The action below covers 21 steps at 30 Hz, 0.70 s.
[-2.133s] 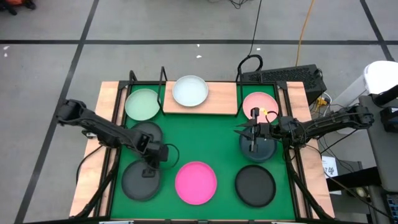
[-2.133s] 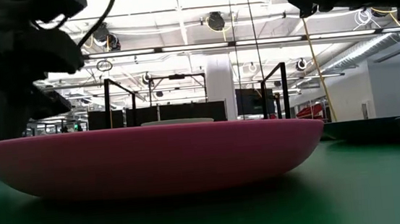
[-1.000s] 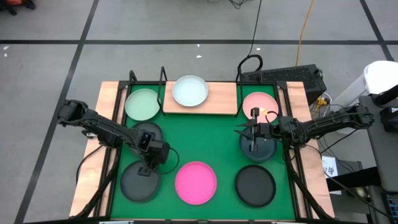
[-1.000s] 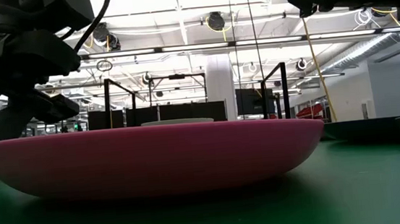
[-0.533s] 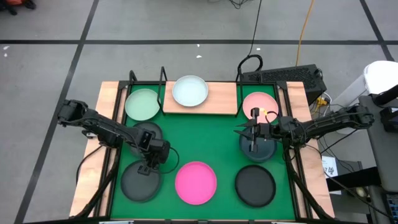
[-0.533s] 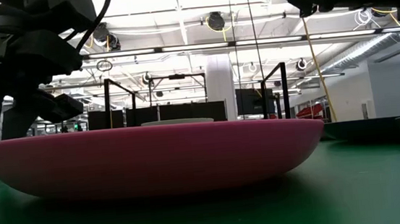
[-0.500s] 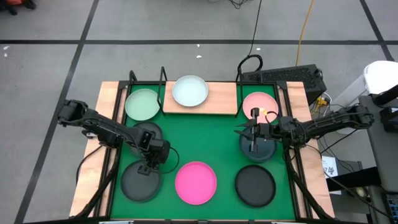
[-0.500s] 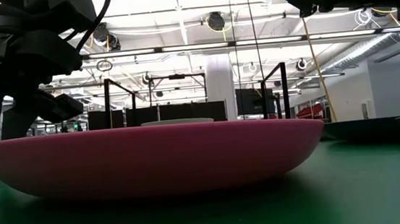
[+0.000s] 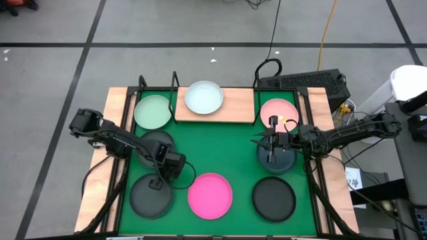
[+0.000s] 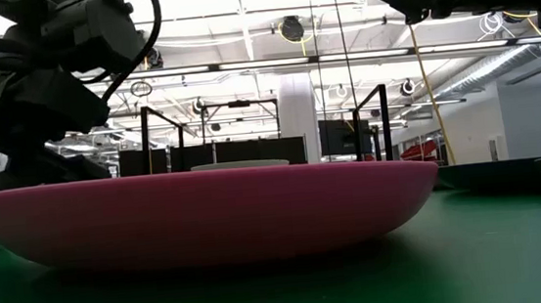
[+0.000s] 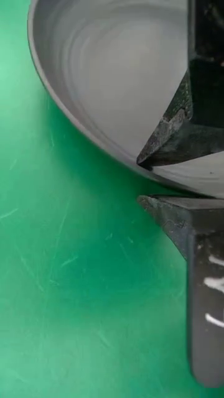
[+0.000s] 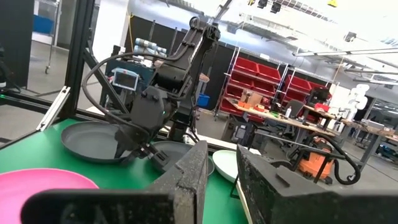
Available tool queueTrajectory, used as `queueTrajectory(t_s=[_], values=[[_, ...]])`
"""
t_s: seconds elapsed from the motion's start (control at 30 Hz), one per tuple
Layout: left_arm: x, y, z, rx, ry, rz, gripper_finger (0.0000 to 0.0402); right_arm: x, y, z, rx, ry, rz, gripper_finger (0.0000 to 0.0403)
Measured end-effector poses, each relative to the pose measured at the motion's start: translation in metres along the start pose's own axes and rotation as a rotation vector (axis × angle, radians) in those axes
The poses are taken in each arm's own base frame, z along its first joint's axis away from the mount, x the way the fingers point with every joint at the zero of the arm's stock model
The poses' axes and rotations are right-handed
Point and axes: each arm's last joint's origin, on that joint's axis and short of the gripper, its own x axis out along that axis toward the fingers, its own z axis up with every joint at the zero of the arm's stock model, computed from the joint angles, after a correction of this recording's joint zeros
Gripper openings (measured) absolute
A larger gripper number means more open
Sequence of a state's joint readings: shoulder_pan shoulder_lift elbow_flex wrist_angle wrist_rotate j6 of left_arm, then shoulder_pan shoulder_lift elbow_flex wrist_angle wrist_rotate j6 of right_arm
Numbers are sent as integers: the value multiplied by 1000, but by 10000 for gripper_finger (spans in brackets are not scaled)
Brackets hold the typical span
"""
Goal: Place and stack plates onto a shelf
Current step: Stack the left black plate on top of the white plate on the shelf
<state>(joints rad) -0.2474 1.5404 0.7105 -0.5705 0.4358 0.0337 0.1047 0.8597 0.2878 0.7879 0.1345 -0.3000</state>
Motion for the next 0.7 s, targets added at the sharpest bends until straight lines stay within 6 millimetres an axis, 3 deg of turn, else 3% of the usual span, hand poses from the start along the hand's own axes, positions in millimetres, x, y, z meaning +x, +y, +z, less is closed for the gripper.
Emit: queueTrajectory(t_s=[0.2, 0.43, 0.57, 0.7], values=[[-8, -2, 0, -75, -37, -82, 13, 0, 0, 0, 0, 0, 0, 70], [-30, -8, -1, -177, -123, -100, 12, 0, 0, 0, 3, 0, 0, 70], [-56, -13, -5, -215, -240, -94, 12, 0, 0, 0, 4, -1, 0, 70], [-85, -12, -11, -363, -418, 7, 12, 0, 0, 0, 4, -1, 0, 70]])
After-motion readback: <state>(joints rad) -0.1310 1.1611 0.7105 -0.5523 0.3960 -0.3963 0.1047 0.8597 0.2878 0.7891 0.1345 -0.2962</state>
